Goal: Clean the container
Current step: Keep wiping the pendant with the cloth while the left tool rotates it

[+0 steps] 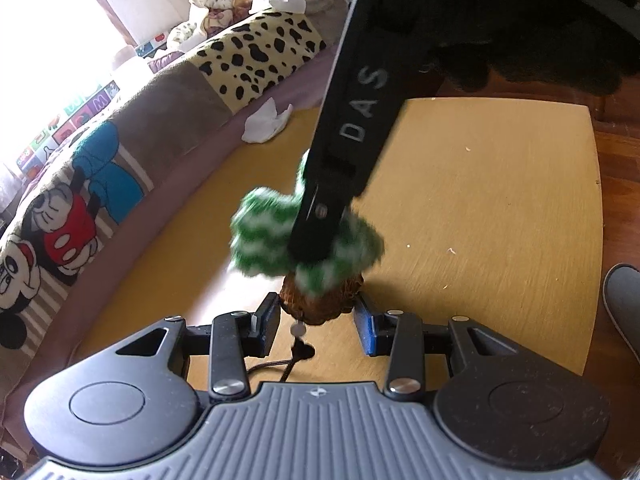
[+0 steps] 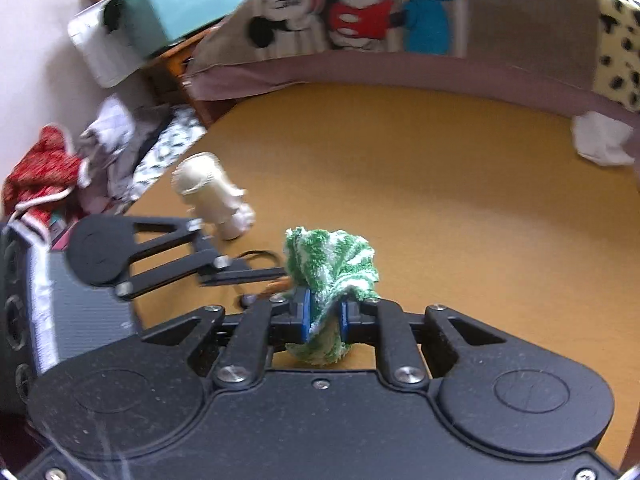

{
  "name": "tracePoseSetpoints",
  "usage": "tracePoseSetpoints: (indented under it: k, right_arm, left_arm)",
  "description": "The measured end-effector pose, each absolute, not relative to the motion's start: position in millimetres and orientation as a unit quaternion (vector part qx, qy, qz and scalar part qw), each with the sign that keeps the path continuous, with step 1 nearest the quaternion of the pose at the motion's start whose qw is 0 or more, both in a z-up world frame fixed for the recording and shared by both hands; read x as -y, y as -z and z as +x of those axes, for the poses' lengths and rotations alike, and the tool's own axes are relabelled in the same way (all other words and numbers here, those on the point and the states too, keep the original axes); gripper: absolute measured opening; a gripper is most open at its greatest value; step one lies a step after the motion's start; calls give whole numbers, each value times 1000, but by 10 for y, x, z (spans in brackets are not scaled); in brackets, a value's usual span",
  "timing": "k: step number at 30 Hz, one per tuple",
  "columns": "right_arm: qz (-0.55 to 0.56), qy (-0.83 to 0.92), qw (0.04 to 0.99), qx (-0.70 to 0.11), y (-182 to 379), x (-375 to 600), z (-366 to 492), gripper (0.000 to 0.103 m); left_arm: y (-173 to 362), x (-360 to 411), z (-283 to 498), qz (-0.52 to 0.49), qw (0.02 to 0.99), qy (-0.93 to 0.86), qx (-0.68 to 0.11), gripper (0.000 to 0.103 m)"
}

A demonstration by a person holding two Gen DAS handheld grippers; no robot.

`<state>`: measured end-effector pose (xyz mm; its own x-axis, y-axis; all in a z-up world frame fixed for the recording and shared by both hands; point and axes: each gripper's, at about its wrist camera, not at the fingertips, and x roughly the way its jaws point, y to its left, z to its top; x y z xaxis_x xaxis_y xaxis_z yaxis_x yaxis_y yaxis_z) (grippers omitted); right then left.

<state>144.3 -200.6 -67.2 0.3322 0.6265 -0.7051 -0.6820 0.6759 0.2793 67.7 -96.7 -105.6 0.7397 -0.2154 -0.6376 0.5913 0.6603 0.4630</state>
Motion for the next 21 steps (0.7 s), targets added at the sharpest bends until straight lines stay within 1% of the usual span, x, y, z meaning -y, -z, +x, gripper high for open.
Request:
tracePoseSetpoints:
  k: [4,9,12,16,19,21]
  right_arm:
    - [-41,-415,808,-416,652,1913,1407,13]
    - [-90,-330,836,-429,759,1989,1556,13]
    - [-63,-331,836,-433,761,2072,1613,13]
    - [-15,-381,822,-423,664,2088,1585,13]
    - [-21,-392,809,-437,728,2010,1558,13]
    - [-20,-380,808,-449,795,2008,1610,13]
  left_arm:
    - [1077,964,672,344,866,234,-277,38]
    - [1098,962,670,346,865,234,-278,38]
    - [1098,948,681,348,865,231,-278,38]
    - [1116,953,655,360,862,229,-274,38]
    - [1156,966,612,380,855,231,-266,38]
    - [1216,986,565,410,846,229,-253,38]
